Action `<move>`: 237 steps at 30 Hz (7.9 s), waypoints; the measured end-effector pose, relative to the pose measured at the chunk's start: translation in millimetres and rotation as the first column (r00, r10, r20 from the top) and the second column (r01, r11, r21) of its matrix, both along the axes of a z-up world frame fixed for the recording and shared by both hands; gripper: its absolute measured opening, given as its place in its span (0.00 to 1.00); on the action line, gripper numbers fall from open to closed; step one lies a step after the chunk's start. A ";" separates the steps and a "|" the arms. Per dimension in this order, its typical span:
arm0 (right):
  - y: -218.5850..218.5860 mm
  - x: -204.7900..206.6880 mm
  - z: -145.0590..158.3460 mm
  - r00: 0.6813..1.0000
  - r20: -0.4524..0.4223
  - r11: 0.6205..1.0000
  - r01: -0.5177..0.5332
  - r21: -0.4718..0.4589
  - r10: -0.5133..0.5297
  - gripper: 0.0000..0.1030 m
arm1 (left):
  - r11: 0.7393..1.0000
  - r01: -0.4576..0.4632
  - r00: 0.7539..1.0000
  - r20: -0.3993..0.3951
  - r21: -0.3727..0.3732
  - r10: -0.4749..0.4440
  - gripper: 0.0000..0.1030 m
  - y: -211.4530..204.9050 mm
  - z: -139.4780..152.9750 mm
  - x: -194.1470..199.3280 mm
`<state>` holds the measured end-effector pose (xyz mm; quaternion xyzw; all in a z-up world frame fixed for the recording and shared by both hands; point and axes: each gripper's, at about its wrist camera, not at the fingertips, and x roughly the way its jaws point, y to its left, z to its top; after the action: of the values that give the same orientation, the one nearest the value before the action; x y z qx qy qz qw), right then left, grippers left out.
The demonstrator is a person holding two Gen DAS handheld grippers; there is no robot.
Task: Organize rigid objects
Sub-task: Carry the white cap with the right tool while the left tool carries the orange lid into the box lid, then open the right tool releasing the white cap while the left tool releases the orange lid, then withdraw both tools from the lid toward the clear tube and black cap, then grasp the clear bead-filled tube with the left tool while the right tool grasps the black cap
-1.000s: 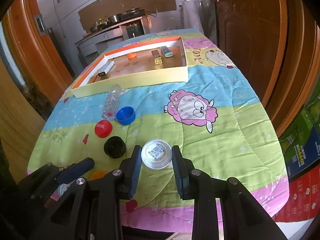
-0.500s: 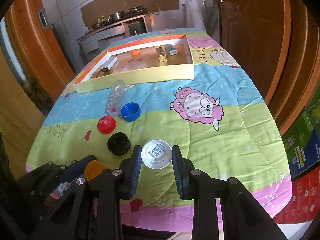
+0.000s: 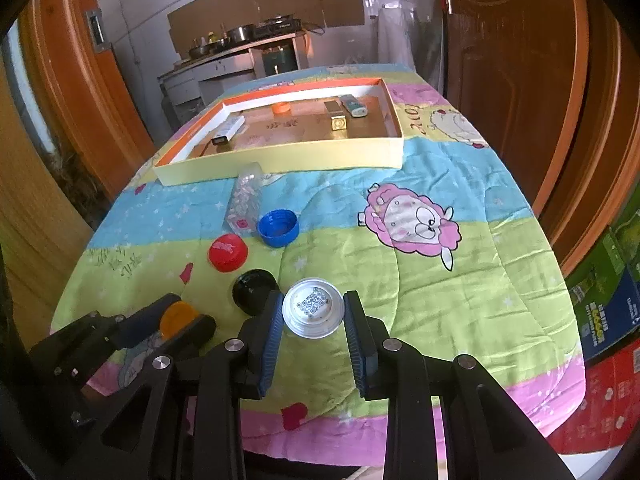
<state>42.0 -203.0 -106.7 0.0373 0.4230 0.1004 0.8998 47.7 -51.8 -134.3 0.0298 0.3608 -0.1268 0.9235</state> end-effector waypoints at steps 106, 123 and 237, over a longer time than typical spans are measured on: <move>46.2 264.3 -0.6 0.991 -0.126 0.999 -0.049 -0.006 0.048 0.30 | 0.990 -0.142 0.983 -0.114 -0.006 0.141 0.29 33.1 39.1 307.7; 47.9 273.8 -8.2 0.990 -0.128 0.998 -0.054 -0.020 0.051 0.30 | 0.990 -0.142 0.978 -0.152 0.014 0.142 0.29 28.3 23.0 322.8; 36.5 31.1 -11.5 0.977 -0.060 0.978 -0.207 -0.032 0.205 0.47 | 0.996 -0.036 0.990 -0.137 -0.079 0.025 0.38 18.7 34.0 127.0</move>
<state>73.0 -166.4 -118.1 -0.0211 0.4518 0.1839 0.8727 174.7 -33.1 -100.3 -0.0219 0.4179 -0.1288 0.8990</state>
